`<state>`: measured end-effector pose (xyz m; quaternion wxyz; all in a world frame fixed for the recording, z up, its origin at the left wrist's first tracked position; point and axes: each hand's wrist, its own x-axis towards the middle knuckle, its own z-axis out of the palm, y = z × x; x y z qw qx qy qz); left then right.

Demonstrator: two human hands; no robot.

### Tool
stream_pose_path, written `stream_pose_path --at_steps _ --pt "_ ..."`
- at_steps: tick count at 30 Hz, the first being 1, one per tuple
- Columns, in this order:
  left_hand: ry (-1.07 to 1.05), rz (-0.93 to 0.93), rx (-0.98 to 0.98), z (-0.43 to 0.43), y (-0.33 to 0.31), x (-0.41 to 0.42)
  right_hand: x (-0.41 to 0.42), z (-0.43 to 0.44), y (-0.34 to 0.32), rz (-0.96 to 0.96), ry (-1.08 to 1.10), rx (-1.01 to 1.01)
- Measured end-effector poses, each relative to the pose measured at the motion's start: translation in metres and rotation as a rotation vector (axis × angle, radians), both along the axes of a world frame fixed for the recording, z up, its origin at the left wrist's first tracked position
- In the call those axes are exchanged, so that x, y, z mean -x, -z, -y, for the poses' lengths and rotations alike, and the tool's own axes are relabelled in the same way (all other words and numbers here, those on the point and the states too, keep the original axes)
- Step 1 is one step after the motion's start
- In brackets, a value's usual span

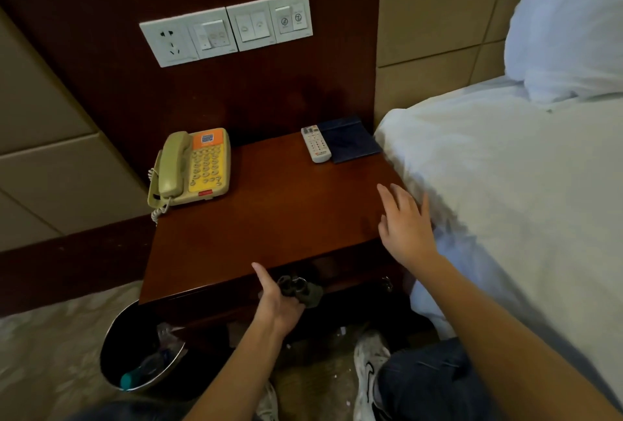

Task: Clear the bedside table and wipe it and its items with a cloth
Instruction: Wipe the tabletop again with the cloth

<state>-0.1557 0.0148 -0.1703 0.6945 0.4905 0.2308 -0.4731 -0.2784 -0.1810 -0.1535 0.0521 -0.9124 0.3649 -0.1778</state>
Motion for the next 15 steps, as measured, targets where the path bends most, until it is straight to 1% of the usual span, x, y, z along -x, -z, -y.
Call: stream_pose_path --at_steps 3,7,11,12,14,15 --pt "-0.149 -0.063 0.008 0.010 -0.004 0.011 0.000 -0.006 0.003 0.024 0.021 -0.068" --pt "-0.268 -0.121 0.046 0.026 -0.009 0.027 0.003 -0.028 0.014 0.088 -0.077 -0.175" --pt "-0.335 -0.162 0.033 0.027 -0.006 0.029 0.007 -0.058 0.044 0.102 -0.283 -0.043" --pt "-0.349 -0.144 0.053 0.024 -0.006 0.029 0.008 -0.066 0.051 0.112 -0.322 -0.006" --pt "-0.390 -0.162 0.077 0.016 0.003 0.023 0.006 -0.078 0.062 0.096 -0.374 0.002" --pt "-0.404 -0.212 0.139 0.006 -0.011 0.027 0.005 -0.084 0.064 0.039 -0.379 -0.082"
